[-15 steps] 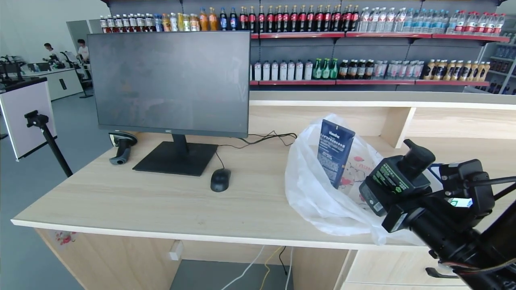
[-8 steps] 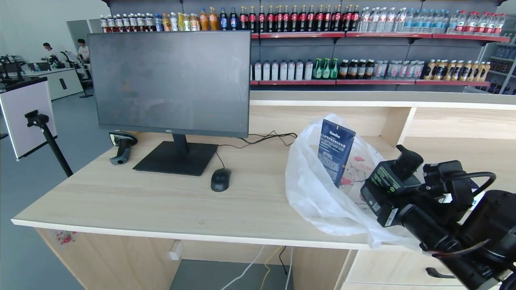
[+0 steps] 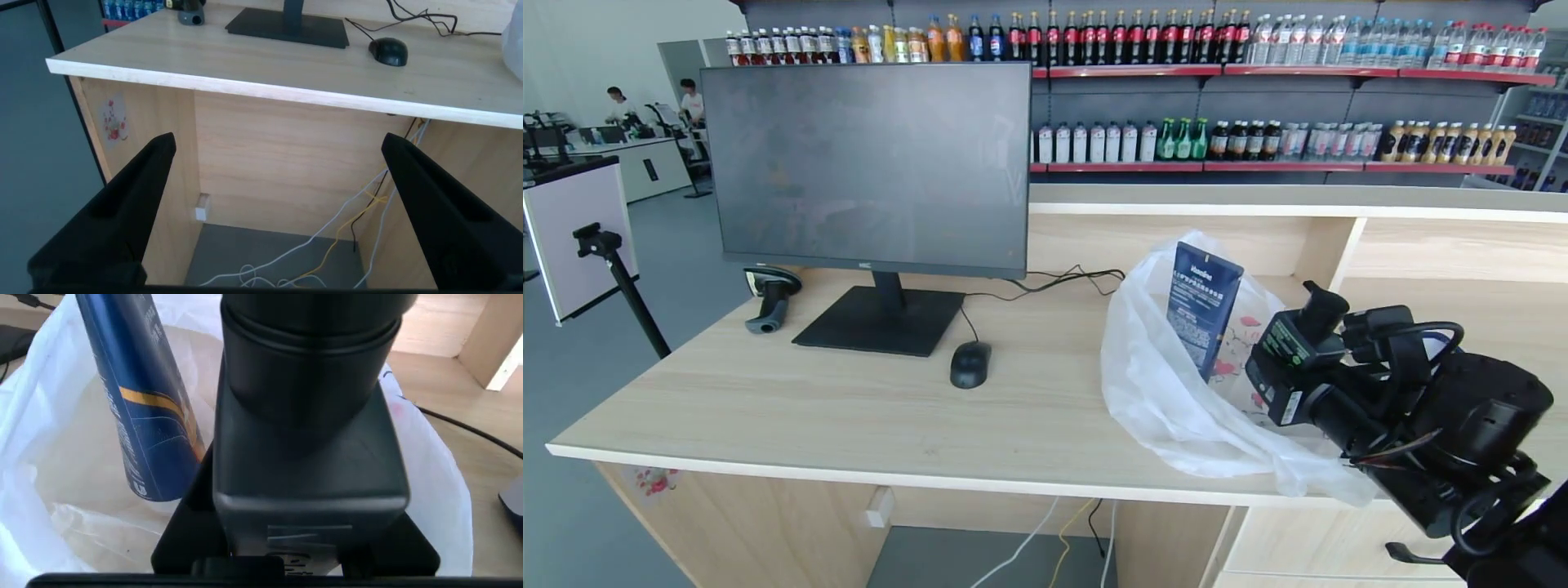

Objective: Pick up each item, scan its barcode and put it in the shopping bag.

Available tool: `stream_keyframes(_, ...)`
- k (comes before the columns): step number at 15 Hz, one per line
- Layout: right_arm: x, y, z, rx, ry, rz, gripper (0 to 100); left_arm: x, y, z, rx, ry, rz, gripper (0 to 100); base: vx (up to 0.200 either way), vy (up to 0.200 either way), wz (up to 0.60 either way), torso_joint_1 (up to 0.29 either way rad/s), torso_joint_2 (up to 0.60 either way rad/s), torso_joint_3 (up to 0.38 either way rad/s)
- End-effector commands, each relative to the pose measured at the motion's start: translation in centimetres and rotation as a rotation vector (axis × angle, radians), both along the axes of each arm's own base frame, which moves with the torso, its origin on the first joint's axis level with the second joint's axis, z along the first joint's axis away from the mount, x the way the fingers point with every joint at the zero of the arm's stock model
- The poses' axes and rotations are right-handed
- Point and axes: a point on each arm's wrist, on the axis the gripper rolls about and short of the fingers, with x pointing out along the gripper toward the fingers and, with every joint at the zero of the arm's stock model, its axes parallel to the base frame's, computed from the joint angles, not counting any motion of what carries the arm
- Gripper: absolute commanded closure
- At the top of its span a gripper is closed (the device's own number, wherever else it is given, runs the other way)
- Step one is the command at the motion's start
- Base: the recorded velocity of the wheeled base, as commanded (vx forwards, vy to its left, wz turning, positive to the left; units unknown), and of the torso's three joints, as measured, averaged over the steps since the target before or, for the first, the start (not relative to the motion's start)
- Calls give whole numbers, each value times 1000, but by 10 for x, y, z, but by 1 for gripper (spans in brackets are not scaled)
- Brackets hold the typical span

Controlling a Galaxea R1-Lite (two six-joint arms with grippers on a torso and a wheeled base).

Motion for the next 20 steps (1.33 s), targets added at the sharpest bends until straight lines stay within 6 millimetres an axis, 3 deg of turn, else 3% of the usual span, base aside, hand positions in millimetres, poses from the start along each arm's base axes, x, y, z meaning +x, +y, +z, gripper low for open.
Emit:
stream_keyframes(1, 6, 0, -12, -20, 40, -7, 100, 0, 0, 0, 0, 0, 1, 0, 0, 0, 0, 0, 0, 0)
stream_keyframes(6, 9, -28, -21, -23, 83, -50, 100, 0, 0, 0, 0, 0, 1, 0, 0, 0, 0, 0, 0, 0)
stream_keyframes(9, 4, -28, -33, -42, 142, -19, 100, 0, 0, 0, 0, 0, 1, 0, 0, 0, 0, 0, 0, 0)
stream_keyframes(20, 13, -21, -41, -47, 157, -1, 100, 0, 0, 0, 0, 0, 1, 0, 0, 0, 0, 0, 0, 0)
